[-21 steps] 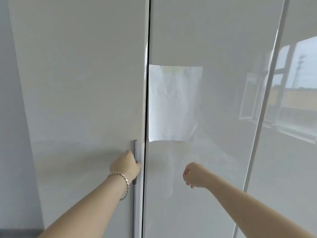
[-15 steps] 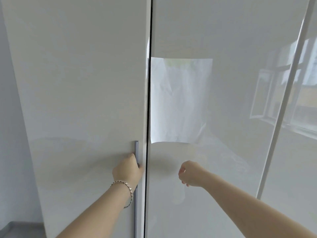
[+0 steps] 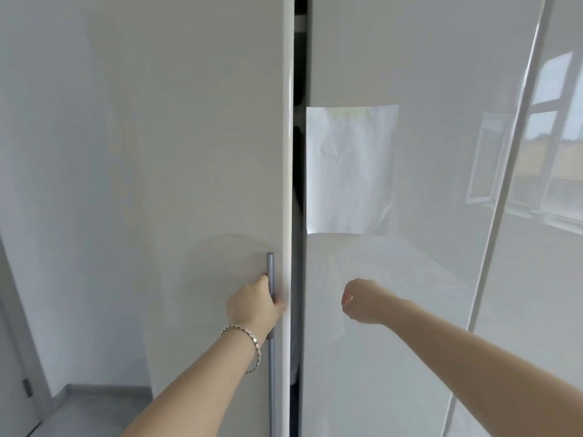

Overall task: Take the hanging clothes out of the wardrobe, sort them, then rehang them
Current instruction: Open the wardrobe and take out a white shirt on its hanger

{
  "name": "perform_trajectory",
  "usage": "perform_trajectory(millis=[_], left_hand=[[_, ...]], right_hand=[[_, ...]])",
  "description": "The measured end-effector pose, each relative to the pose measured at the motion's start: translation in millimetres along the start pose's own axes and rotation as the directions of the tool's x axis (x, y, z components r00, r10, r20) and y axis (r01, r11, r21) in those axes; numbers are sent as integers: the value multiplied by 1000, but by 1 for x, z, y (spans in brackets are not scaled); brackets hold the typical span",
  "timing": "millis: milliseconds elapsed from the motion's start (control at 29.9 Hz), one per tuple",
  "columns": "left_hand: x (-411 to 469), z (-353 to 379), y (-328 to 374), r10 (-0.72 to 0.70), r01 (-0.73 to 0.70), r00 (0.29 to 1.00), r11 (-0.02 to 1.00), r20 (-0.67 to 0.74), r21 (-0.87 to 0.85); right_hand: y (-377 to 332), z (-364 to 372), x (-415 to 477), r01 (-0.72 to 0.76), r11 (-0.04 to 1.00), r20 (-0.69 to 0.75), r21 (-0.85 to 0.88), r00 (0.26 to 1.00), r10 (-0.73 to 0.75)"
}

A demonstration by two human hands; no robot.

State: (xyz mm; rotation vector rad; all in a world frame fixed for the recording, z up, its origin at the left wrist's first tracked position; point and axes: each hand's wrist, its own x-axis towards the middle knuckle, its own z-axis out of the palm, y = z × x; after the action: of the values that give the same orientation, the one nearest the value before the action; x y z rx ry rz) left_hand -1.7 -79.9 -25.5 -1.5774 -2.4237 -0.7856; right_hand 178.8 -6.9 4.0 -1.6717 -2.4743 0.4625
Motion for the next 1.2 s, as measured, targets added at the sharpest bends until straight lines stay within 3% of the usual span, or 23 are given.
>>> perform_trajectory(millis=[167,268,368,469,535,636,770,870,971,1038,1138,1205], left_hand=[[-70,-48,-50,28,-28,1000,994,4,-102],[-107,-77,-89,4,-3,1000,993,8,-117],[-141,-106,-128,-47,51,998,988,33,-146],[-163,-130,-162,-149,160,986,969,72,-188],[-169,-143,-184,-229,238,971,945,66,-224],[-170,-156,-215,-328,322,945,911,20,-257],[-166,-166,-243,-428,408,902,889,-62,-208],[-168,-165,-253,-482,449,864,868,-143,-210],[-180,-156,-256,-575,583,796,812,-187,-18],[-189,-152,-257,-617,610,787,768,-32,196],[-189,-157,-252,-517,362,812,810,270,462],[-178,-166,-231,-424,237,833,854,355,463]], right_hand=[[-44,31,-61,19,1000,15,-14,1000,-18],[-79,54,-95,142,980,48,-136,989,-137],[-109,70,-117,325,865,123,-383,946,-301],[-143,78,-135,338,804,201,-489,941,-273],[-165,79,-144,404,654,286,-639,915,-286],[-191,82,-150,460,560,300,-689,884,-357],[-214,93,-150,503,546,354,-670,863,-360],[-222,103,-151,505,632,303,-588,862,-407],[-218,107,-151,495,631,303,-597,868,-393],[-214,106,-147,525,608,326,-596,850,-414],[-209,103,-144,464,762,278,-452,885,-374],[-207,98,-131,419,837,196,-351,907,-372]])
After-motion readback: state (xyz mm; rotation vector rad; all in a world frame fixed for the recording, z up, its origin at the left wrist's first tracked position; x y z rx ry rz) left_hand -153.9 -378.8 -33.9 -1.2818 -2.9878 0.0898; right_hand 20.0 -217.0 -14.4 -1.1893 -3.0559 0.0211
